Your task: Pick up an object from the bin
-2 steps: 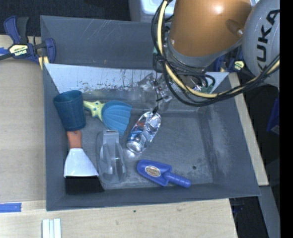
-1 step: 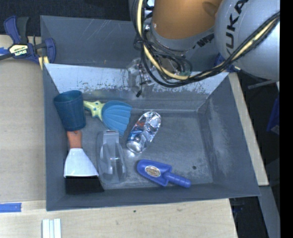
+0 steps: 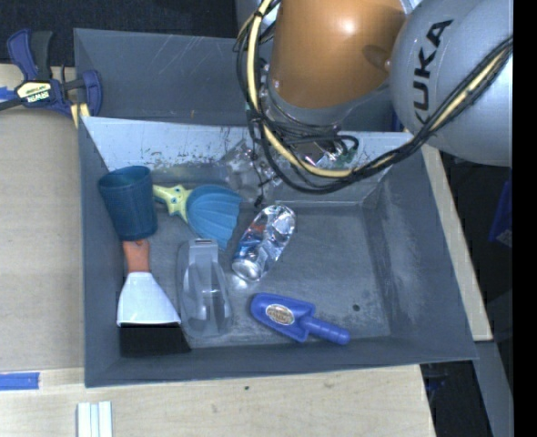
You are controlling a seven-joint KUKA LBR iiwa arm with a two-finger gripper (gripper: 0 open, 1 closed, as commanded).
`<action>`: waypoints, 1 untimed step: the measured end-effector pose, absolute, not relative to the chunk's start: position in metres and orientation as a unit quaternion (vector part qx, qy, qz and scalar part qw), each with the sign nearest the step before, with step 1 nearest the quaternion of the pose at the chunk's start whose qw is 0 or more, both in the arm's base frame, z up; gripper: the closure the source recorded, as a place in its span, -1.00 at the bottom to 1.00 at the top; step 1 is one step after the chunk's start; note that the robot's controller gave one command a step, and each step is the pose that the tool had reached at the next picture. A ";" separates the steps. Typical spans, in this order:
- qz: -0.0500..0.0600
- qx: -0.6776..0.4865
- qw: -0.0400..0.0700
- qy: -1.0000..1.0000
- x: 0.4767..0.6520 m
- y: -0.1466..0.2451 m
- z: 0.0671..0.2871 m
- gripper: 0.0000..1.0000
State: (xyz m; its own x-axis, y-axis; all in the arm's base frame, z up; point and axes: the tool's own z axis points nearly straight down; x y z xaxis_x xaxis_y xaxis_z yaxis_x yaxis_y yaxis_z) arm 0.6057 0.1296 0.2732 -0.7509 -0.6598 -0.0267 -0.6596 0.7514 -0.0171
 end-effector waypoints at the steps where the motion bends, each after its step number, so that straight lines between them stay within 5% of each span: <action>1: -0.003 -0.274 0.016 0.962 0.617 0.107 0.267 1.00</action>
Offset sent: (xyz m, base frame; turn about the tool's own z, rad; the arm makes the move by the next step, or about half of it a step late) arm 0.0022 -0.0013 -0.0414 0.3687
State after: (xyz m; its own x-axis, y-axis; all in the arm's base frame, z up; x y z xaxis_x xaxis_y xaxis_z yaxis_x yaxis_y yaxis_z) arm 0.6172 0.1067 0.2671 -0.8494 -0.5270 -0.0303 -0.5268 0.8499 -0.0139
